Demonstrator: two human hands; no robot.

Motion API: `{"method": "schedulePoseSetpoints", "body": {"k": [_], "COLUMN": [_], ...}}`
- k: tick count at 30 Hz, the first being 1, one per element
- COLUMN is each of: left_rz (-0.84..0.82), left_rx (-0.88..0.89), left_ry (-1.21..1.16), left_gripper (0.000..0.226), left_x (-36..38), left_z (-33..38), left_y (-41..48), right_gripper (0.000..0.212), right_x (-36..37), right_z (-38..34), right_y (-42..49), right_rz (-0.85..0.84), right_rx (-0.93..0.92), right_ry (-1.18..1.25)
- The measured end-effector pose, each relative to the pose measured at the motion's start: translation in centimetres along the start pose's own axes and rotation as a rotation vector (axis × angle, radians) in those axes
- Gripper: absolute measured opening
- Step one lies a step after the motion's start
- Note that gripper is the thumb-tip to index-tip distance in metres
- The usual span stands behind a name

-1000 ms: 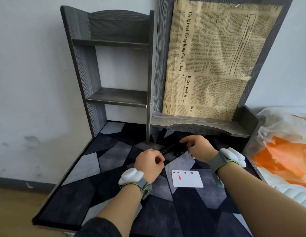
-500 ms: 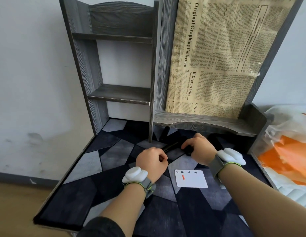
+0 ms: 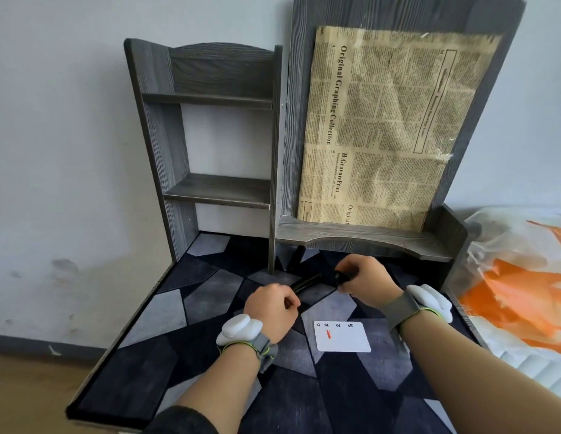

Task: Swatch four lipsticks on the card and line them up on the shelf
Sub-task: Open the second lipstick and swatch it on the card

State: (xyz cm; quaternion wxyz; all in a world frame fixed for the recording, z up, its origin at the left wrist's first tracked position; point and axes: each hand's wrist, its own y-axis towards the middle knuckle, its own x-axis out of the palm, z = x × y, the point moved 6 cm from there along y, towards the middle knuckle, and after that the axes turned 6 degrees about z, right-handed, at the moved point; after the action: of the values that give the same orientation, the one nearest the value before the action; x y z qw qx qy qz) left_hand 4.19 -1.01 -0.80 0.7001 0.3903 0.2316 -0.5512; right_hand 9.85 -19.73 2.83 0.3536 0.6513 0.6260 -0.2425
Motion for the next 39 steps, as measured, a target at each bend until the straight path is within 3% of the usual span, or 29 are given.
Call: {"method": "schedulePoseSetpoints", "body": {"k": [3,8,26,33,39], "left_rz": [-0.026,-0.052,-0.085,-0.051,-0.012], "left_rx": [-0.012,-0.022,-0.027,-0.074,-0.066], "left_ry": [0.008,0.012,-0.002,-0.161,-0.316], "left_gripper": [0.017,0.021,0.019,0.02,0.035], "left_x": [-0.2,-0.4,-0.1,-0.1,0.1], "left_z": [0.2,0.3,0.2,0.9,2.4], "left_y": [-0.3,-0.7,-0.5,0.1,0.4], "right_gripper": [0.031,0.03,0.027,0.027,0.021], "right_x": [-0.6,-0.9,-1.6,-0.9,-0.1], "right_z": [-0.3,-0.7,-1.8,-1.5,-0.9], "right_y": [-0.5,-1.2,-2.2,-2.3,-2.9], "right_rz": [0.004,0.001,-0.041,-0.11,-0.201], "right_rx": [0.074,0.108,0.127,0.243,0.365], "right_ry": [0.24,0.418,0.499,0.652,0.762]}}
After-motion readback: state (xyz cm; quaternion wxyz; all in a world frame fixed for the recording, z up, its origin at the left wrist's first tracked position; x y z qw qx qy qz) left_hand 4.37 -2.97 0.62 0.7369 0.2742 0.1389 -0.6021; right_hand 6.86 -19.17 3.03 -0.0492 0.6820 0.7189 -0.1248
